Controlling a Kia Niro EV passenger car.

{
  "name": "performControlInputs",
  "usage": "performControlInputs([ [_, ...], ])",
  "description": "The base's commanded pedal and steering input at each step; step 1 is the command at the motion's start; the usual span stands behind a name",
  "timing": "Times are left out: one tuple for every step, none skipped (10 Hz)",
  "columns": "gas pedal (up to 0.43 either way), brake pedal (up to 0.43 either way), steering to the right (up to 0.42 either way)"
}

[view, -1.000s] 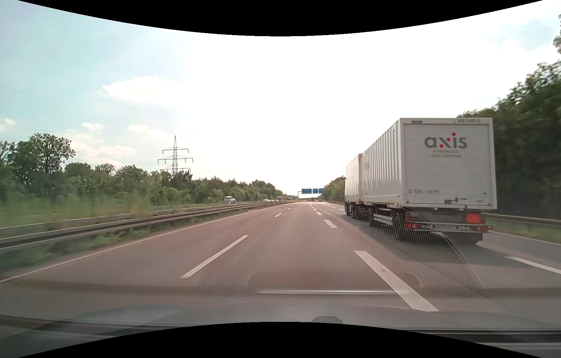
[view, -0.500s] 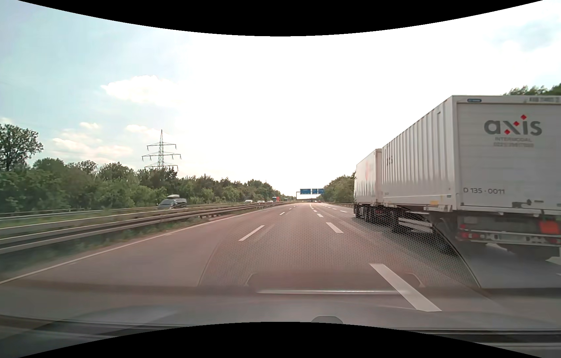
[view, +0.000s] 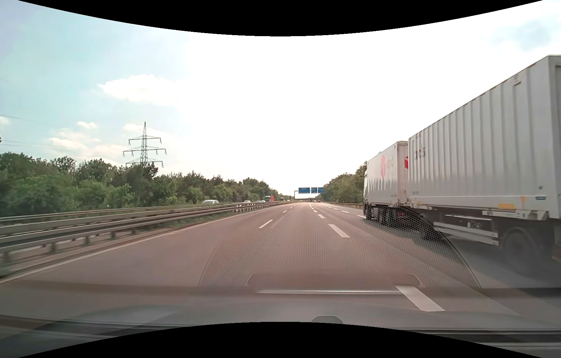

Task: Follow the waypoints while adhering to traffic rules and regulations

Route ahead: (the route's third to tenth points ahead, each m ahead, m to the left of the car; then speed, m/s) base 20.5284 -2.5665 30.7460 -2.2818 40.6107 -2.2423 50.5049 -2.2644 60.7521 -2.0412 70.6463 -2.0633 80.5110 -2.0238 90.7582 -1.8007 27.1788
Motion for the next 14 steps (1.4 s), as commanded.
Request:
performControlInputs([
  [0.228,0.0,0.0],
  [0.228,0.0,-0.001],
  [0.228,0.0,-0.001],
  [0.228,0.0,-0.001],
  [0.228,0.0,-0.001],
  [0.228,0.0,-0.001],
  [0.228,0.0,-0.001],
  [0.228,0.0,-0.002],
  [0.228,0.0,-0.002],
  [0.228,0.0,-0.002],
  [0.228,0.0,-0.002],
  [0.228,0.0,-0.002],
  [0.228,0.0,-0.002],
  [0.228,0.0,-0.002],
])
